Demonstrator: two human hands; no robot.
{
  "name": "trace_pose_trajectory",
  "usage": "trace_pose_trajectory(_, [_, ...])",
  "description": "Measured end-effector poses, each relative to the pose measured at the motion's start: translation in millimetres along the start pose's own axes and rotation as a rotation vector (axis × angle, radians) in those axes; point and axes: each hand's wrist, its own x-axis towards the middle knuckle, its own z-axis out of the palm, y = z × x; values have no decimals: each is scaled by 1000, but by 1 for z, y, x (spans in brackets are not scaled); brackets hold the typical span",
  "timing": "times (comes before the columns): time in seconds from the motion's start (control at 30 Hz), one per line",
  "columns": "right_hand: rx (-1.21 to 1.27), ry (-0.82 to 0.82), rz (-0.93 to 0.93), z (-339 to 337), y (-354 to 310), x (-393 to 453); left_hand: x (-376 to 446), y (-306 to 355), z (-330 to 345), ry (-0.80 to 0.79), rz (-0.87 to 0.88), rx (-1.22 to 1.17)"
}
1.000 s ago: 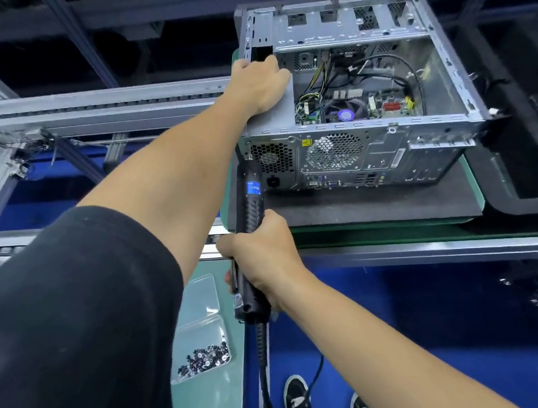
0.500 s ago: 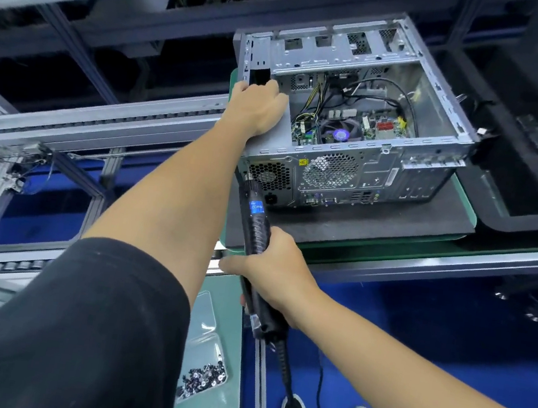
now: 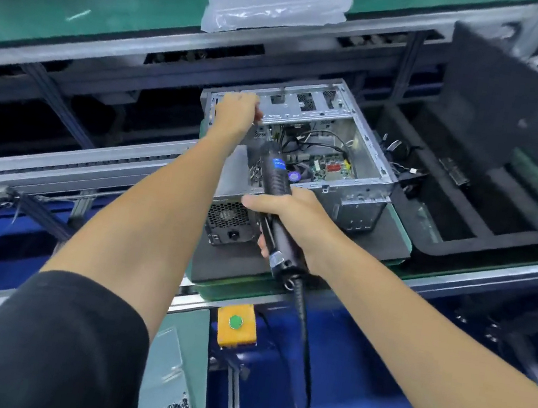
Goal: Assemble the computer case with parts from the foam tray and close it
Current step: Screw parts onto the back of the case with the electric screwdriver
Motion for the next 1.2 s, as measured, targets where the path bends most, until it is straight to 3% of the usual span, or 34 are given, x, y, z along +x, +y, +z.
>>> trace_pose_trajectory(0.07, [2, 20, -23, -26, -15, 5, 0, 22, 22, -103, -63, -83])
trace_pose_trajectory(0.2, [-14, 91, -76, -93, -44, 15, 2, 54, 86, -272, -85, 0])
trace_pose_trajectory(0.27, [-28, 124, -105, -133, -58, 23, 5, 67, 127, -272, -15, 52])
trace_pose_trajectory(0.4, [-67, 165, -106, -229, -76, 43, 18, 90, 220, -250, -13, -125])
trace_pose_trajectory(0.57, [-55, 167, 74, -344, -74, 71, 38, 87, 338, -289, -26, 106])
trace_pose_trajectory(0.73, [-94, 203, 190, -410, -43, 98, 39, 36, 406, -305, -161, 202])
trace_pose_trajectory(0.83, [-68, 195, 233, -429, -27, 114, 30, -8, 421, -391, -87, 494])
trace_pose_trajectory(0.93, [-98, 177, 250, -438, -16, 129, 20, -40, 425, -601, 53, 881])
trace_pose_trajectory(1.03, [-145, 177, 266, -441, -6, 139, 20, -58, 434, -720, 276, 1239])
trace_pose_trajectory(1.1, [-155, 175, 278, -443, -1, 143, 24, -64, 444, -735, 341, 1325])
trace_pose_trajectory(1.2, [-166, 196, 293, -447, 5, 147, 26, -70, 458, -806, 265, 1340])
